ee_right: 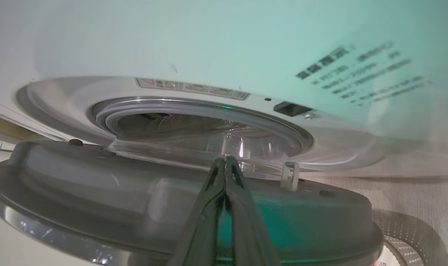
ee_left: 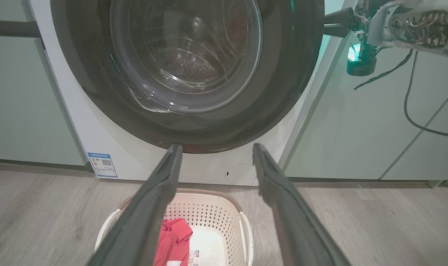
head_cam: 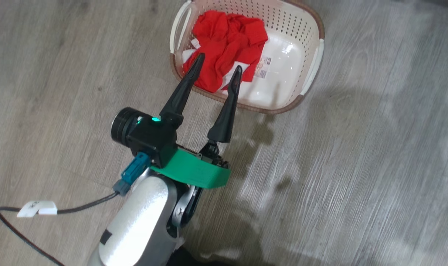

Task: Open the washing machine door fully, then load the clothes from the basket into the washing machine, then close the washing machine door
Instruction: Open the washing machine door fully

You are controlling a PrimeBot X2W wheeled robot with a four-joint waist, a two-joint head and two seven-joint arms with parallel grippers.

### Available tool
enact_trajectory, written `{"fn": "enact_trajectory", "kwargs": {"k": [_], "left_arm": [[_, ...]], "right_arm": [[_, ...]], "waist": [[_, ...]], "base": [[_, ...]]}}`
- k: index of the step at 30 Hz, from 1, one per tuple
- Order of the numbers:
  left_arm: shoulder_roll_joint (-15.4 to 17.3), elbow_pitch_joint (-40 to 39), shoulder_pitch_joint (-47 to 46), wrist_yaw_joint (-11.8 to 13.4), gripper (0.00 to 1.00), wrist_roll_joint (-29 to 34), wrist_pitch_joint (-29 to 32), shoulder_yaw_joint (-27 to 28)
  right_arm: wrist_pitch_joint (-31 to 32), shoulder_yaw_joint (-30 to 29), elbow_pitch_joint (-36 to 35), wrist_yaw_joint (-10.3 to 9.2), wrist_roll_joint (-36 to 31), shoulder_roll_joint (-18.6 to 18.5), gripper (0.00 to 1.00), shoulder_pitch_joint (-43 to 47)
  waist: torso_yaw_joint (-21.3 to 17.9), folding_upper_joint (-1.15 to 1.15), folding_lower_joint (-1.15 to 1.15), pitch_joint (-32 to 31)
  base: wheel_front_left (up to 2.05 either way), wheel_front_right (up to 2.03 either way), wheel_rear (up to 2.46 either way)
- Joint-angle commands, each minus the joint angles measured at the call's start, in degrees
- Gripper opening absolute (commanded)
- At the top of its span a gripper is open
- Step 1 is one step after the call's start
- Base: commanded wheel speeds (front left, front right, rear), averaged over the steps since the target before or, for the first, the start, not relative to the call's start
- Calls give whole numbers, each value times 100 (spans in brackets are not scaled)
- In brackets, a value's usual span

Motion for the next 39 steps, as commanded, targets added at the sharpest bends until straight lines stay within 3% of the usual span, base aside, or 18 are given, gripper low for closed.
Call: {"fn": "enact_trajectory", "kwargs": {"k": [1, 14, 26, 32, 39], "left_arm": [[70, -220, 73, 29, 100, 63, -54, 177], [70, -144, 337, 31, 100, 108, -54, 253], [70, -44, 733, 35, 100, 163, -54, 432], [70, 14, 887, 9, 100, 178, -54, 493], [70, 86, 1072, 19, 100, 167, -54, 546]], "right_arm": [[149, 35, -143, 5, 63, 219, 0, -64], [641, -68, -316, 5, 261, 326, 0, 864], [1065, -26, -865, 5, 811, 734, 0, 2350], [1260, 175, -966, 5, 1217, 786, 0, 2852], [1205, 982, -794, 5, 2134, 790, 0, 3322]], "waist": [[18, 0, 0, -80], [124, 0, 0, -629], [141, 0, 0, -1408], [223, 0, 0, -1714], [374, 0, 0, -2035]], "base": [[0, 0, 0], [0, 0, 0], [0, 0, 0], [0, 0, 0], [0, 0, 0]]}}
